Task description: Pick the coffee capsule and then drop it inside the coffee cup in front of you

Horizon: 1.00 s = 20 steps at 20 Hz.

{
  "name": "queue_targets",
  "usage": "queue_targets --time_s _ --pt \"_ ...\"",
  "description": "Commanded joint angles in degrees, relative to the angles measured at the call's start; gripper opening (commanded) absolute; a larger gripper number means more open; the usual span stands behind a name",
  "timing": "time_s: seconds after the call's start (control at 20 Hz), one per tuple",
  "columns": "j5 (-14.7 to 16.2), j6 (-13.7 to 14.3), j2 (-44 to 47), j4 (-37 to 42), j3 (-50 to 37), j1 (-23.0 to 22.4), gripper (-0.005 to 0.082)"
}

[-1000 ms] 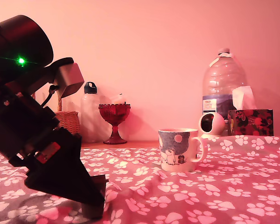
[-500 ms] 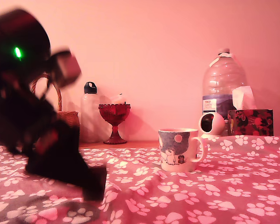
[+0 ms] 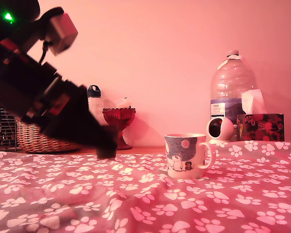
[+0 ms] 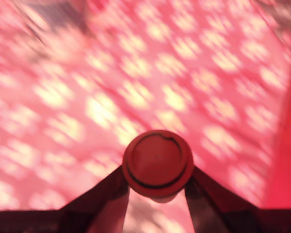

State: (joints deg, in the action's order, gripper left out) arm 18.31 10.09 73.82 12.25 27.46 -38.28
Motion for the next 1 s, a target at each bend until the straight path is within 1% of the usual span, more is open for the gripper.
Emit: queue_targets --time_s 0.0,0.1,0.4,0.65,0.75,0.9,0.95 --pt "-0.3 0.5 -0.7 2.8 0.0 0.5 0.0284" --pt "-1.2 0.5 -0.7 5.8 0.0 0.9 0.0284" --pt "-1.5 0.5 -0.7 12.7 0.0 1.2 0.0284" --pt "-2.4 0.4 -0.7 15.5 0.1 1.2 0.0284" --pt "-2.4 -0.3 -0.7 15.8 0.6 1.2 0.0284" --pt "-2.4 -2.6 -0.7 15.6 2.1 1.2 0.0284" --pt "-2.4 -2.6 -0.7 15.1 2.7 1.2 0.0284"
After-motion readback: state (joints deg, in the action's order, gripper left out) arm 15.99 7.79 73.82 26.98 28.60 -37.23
